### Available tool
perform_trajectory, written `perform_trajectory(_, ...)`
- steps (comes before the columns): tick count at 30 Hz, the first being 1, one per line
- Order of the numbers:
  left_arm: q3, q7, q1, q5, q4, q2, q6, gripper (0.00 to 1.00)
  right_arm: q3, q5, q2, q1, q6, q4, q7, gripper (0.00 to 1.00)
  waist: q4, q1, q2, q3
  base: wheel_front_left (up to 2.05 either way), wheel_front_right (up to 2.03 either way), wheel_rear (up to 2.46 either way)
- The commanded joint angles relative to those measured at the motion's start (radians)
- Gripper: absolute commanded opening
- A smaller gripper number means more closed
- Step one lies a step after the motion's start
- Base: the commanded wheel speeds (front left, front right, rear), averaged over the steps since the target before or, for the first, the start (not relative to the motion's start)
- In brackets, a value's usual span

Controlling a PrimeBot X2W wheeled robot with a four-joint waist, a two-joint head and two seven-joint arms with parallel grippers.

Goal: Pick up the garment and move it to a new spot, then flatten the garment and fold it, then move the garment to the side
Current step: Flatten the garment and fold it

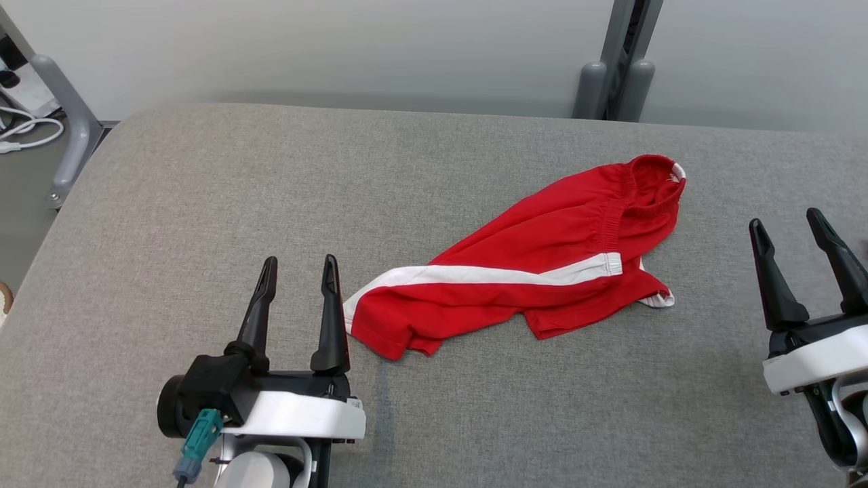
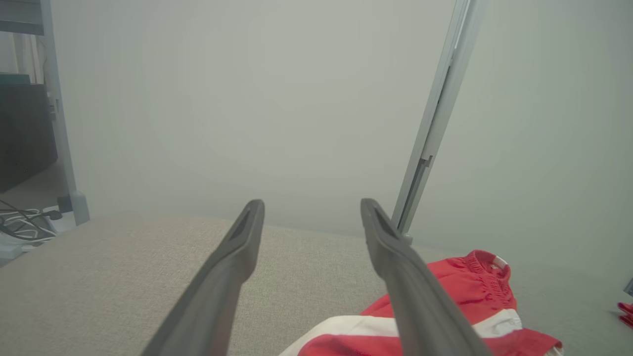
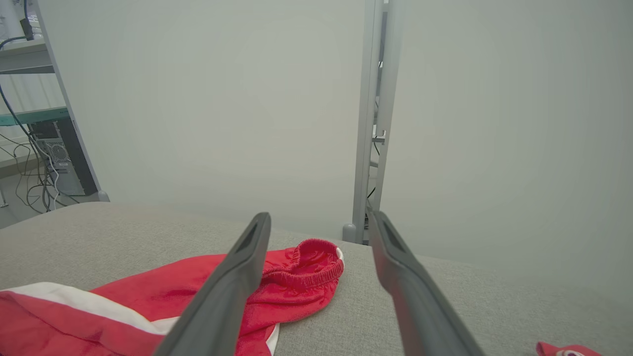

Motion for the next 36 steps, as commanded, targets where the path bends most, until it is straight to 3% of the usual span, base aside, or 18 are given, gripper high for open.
perform_trajectory(1,0.000,-0.001,0.002,0.004,0.001,0.004,-0.001,1.00,-0.003,-0.009,-0.003,0.010,0.000,-0.007,-0.007,1.00,0.001,0.0000,-0.0001,0.002,0.00,0.00,0.00)
perform_trajectory(5,-0.010,-0.001,-0.003,0.005,0.009,0.004,-0.008,1.00,0.019,0.002,-0.004,0.020,0.000,-0.009,-0.004,1.00,0.012,0.0000,-0.0001,0.009,0.00,0.00,0.00)
perform_trajectory(13,-0.050,-0.001,-0.017,0.012,0.018,0.004,-0.012,1.00,0.165,0.119,-0.060,-0.023,0.000,0.038,0.078,1.00,0.057,0.0000,-0.0001,0.044,0.00,0.00,0.00)
perform_trajectory(27,-0.116,0.000,-0.034,-0.011,-0.007,0.004,0.030,1.00,0.371,0.319,-0.162,-0.147,0.000,0.152,0.190,1.00,0.151,0.0000,-0.0001,0.107,0.00,0.00,0.00)
perform_trajectory(36,-0.148,0.000,-0.047,-0.024,-0.017,0.004,0.052,1.00,0.444,0.391,-0.195,-0.200,0.000,0.191,0.176,1.00,0.183,0.0000,-0.0001,0.131,0.00,0.00,0.00)
